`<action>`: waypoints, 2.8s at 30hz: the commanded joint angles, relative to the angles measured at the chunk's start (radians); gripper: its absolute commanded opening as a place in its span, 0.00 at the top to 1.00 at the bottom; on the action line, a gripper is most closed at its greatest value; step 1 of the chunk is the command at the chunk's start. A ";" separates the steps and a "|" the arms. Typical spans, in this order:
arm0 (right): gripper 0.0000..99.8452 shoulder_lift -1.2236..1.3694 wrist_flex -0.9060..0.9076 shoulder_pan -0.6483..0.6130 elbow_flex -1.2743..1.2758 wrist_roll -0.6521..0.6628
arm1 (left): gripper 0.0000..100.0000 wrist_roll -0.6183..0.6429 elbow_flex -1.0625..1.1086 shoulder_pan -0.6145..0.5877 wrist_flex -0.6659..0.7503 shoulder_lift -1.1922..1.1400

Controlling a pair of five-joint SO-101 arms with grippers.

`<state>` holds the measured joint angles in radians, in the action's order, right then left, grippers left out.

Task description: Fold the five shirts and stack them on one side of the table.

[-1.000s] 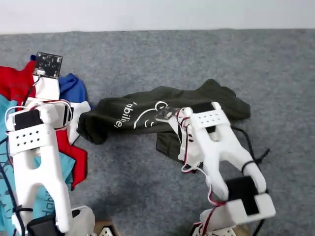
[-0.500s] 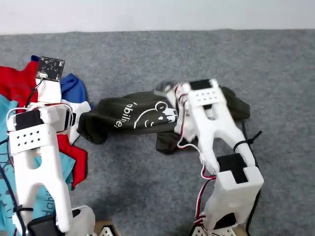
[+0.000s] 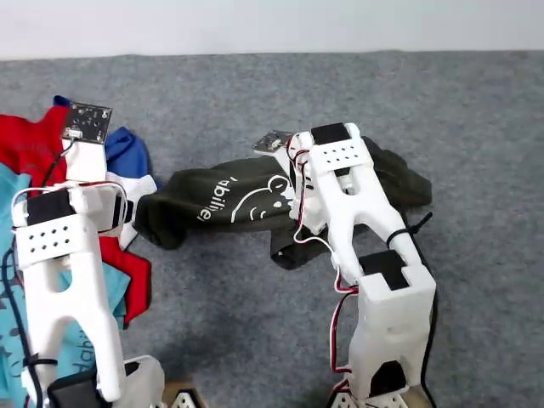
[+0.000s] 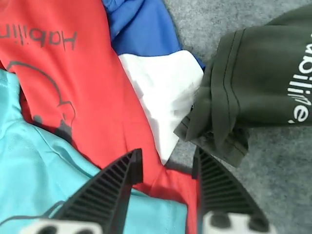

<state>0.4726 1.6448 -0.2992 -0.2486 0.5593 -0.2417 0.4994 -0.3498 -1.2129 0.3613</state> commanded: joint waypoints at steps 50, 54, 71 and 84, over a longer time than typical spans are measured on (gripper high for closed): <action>0.82 0.058 -0.162 0.001 0.157 -0.048 | 0.82 0.009 0.042 0.000 0.043 0.003; 0.82 0.117 -0.137 0.001 0.061 -0.049 | 0.82 0.009 0.044 0.000 0.043 0.003; 0.99 0.004 0.036 0.042 -0.086 0.025 | 0.82 0.011 0.036 0.002 0.035 0.005; 0.99 -0.542 0.151 0.289 0.187 0.147 | 0.82 0.020 0.033 0.163 -0.104 0.284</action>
<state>0.0982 1.7538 -0.0752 -0.1504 0.6713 -0.2355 0.5470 -0.2394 -1.2866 0.5577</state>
